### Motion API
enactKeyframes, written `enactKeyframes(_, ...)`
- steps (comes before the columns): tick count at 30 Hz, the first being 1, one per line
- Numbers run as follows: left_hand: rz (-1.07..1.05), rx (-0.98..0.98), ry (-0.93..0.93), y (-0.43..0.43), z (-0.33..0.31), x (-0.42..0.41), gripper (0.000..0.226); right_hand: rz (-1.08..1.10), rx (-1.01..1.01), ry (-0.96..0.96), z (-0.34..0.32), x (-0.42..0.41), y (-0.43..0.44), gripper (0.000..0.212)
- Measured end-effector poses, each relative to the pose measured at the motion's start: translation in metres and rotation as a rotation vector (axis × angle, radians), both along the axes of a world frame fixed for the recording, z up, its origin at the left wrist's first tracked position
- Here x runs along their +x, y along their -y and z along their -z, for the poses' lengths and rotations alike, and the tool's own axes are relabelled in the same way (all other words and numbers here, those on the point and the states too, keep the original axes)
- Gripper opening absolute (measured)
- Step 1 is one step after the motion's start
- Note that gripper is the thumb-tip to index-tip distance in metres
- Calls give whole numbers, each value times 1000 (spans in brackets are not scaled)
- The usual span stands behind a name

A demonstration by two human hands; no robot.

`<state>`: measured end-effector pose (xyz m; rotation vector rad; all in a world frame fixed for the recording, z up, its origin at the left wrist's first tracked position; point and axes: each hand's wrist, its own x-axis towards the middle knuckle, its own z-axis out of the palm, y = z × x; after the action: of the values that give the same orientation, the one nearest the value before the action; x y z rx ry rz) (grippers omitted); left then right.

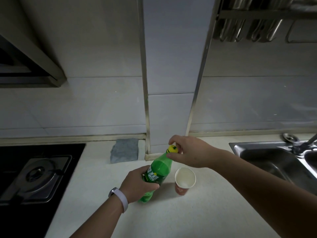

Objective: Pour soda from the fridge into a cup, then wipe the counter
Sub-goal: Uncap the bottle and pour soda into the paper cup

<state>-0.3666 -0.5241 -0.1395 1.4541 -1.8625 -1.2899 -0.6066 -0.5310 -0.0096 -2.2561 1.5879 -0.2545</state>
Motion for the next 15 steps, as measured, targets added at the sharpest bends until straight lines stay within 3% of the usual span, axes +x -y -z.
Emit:
enactKeyframes(3, 6, 9, 9, 1, 0, 2, 52, -31, -12, 53, 4, 1, 1, 27)
enactKeyframes(7, -9, 31, 14, 1, 1, 4, 51, -30, 41, 88, 4, 1, -1, 49)
enactKeyframes(12, 13, 30, 41, -2, -4, 3, 49, 34, 48, 110, 3, 1, 2, 22)
enactKeyframes(15, 12, 37, 64, -3, -5, 2, 48, -33, 80, 135, 1, -4, 1, 22)
